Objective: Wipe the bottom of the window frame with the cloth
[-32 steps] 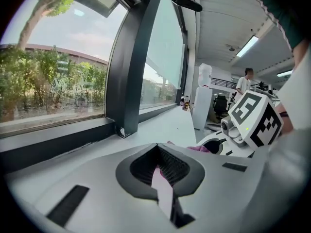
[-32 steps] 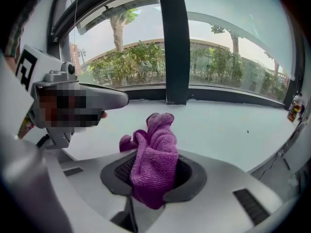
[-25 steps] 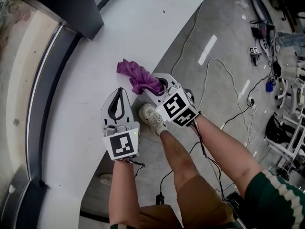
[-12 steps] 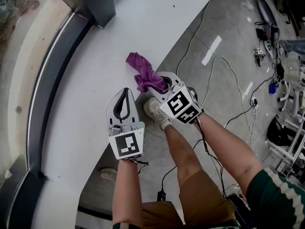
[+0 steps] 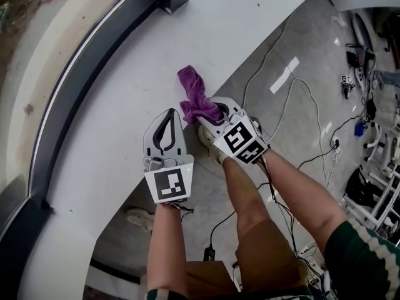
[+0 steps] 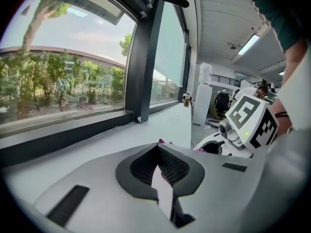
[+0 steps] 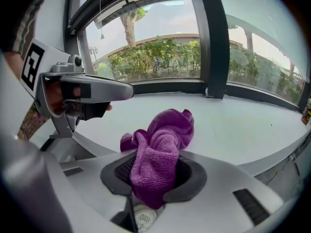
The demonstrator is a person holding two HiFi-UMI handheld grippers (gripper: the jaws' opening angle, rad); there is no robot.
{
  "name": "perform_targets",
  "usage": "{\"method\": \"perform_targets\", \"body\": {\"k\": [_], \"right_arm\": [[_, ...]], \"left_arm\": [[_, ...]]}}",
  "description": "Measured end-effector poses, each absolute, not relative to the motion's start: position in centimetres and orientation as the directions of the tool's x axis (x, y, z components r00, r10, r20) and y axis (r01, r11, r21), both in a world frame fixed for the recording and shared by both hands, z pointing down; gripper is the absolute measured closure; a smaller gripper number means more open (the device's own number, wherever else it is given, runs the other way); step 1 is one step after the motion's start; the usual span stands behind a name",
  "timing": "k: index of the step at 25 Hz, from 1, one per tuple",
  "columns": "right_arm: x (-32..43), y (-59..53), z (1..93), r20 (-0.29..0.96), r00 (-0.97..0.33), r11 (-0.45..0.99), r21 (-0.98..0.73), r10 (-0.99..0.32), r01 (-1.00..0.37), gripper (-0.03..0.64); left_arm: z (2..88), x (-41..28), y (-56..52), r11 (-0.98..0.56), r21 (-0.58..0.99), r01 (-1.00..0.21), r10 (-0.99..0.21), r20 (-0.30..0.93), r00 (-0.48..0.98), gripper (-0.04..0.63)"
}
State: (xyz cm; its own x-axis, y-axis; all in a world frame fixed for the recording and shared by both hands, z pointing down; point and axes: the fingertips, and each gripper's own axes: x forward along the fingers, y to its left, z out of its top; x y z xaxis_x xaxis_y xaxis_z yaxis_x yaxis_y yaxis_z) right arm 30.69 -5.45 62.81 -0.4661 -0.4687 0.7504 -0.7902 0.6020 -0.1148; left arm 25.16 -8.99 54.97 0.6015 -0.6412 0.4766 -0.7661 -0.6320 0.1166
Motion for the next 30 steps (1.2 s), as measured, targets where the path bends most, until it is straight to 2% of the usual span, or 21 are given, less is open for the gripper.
{"method": "perform_targets", "body": {"k": [14, 20, 23, 30], "right_arm": [[22.3, -3.5, 63.0, 0.747, -0.531, 0.667, -0.16, -0.401, -0.728, 0.489], [18.4, -0.2, 62.9, 0.757, -0.55, 0.688, -0.189, -0.351, -0.7, 0.489], [15.3, 0.0, 62.2, 0.745, -0.57, 0.72, -0.178, -0.347, -0.671, 0.489], [16.9, 0.4, 62.6, 0.75, -0.58, 0.732, -0.195, -0.317, -0.653, 0.489]], "left_arm": [[55.0, 16.0, -6.9, -0.53, 0.106, -0.841, -0.708, 0.491, 0.508, 0.589], [55.1, 12.4, -4.1, -0.486, 0.151, -0.861, -0.685, 0.546, 0.483, 0.589], [54.0, 10.0, -3.9, -0.483, 0.118, -0.867, -0.724, 0.503, 0.472, 0.589], [54.3, 12.3, -3.4, -0.481, 0.127, -0.867, -0.723, 0.503, 0.474, 0.589]]}}
